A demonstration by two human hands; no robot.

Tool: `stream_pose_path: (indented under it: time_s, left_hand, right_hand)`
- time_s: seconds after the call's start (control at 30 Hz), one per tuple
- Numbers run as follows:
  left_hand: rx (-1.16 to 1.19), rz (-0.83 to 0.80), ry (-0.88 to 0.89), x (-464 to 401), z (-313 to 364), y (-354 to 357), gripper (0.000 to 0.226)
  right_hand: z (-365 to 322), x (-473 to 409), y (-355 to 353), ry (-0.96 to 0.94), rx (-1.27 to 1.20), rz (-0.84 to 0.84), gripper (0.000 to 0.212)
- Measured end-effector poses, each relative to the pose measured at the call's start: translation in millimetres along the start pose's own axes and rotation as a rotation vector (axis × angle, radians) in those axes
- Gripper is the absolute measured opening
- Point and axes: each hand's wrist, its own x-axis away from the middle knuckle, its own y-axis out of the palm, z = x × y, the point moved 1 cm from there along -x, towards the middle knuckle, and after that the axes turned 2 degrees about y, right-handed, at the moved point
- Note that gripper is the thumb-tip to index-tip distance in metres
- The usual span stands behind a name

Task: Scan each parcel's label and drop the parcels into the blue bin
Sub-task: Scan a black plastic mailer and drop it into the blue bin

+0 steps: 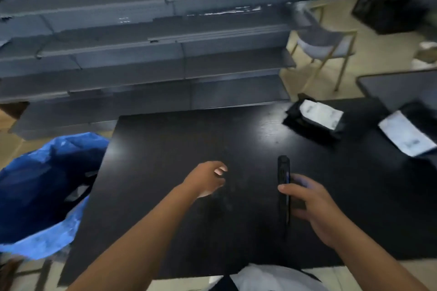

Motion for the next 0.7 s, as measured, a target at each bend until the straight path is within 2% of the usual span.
stream_pose_path:
  time_s: [0.17, 0.3, 0.4, 0.53, 0.63, 0.7]
  left_hand:
    - [-0.058, -0.163, 0.18, -55, 104, 58, 0.041]
    - [-0.108, -0.305, 0.252, -95, 181, 119, 0.04]
    - [-0.143, -0.376, 0.283, -125, 243, 167, 0.044]
    - [-0.139, -0.342, 0.38, -172, 335, 220, 0.058]
    - [-0.026, -0.259, 0.422, -214, 408, 242, 0.05]
    - [-0.067, -0.162, 0.477, -241, 453, 255, 0.051]
  right_hand:
    - [11, 20, -92, 0.023, -0.155, 0.265, 0.034]
    - [28, 38, -167, 0.058, -0.267, 0.395, 0.037]
    - [48, 44, -223, 0.092, -0.322, 0.465, 0.046]
    - [66, 41, -291, 0.147, -0.408, 0.515, 0.061]
    - [72, 39, -339, 0.156, -0.404, 0.519, 0.092]
    - [71, 39, -371, 0.158, -0.397, 0.557, 0.107]
